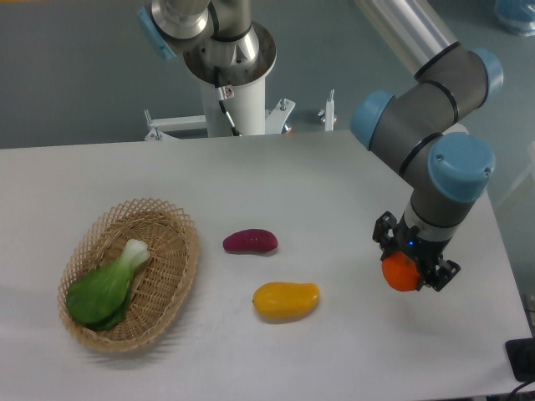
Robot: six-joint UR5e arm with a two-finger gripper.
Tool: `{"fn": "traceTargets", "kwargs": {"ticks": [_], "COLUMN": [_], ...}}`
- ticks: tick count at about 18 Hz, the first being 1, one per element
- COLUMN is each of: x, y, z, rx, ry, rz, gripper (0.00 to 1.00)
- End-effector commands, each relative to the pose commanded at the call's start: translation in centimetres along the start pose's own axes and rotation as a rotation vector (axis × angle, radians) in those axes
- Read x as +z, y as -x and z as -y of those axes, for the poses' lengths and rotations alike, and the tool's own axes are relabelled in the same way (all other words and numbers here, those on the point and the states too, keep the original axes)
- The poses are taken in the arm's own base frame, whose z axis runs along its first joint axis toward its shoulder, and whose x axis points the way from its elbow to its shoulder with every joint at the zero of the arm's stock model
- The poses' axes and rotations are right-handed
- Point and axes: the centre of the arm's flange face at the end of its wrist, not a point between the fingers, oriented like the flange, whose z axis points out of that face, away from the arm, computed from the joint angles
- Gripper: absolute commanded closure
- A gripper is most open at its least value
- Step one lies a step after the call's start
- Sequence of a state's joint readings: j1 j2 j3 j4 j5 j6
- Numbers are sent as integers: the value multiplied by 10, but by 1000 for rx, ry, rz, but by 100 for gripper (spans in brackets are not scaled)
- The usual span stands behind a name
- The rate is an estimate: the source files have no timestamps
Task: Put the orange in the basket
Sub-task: 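Hold the orange in the gripper and begin lifting it away, then carry the held orange over to the wicker basket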
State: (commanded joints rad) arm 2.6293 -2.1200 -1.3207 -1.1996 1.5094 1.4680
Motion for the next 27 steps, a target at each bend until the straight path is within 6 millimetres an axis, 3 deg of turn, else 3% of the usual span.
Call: {"fn": "traceTargets", "kwargs": {"ticks": [7,17,19,23,26,27], "x": [-3,-9,-8,-15,-17,-22], "y": [-4,-23,-33,-65,-81,-94], "z": [8,58,77,135,163,181], "rx": [-15,-75,-86,-90,-90,-81], "ry": [-10,-19,-20,-28,-34,-35], "rz": [1,5,1,3,5,9], "gripper": [33,33,33,33,33,33]}}
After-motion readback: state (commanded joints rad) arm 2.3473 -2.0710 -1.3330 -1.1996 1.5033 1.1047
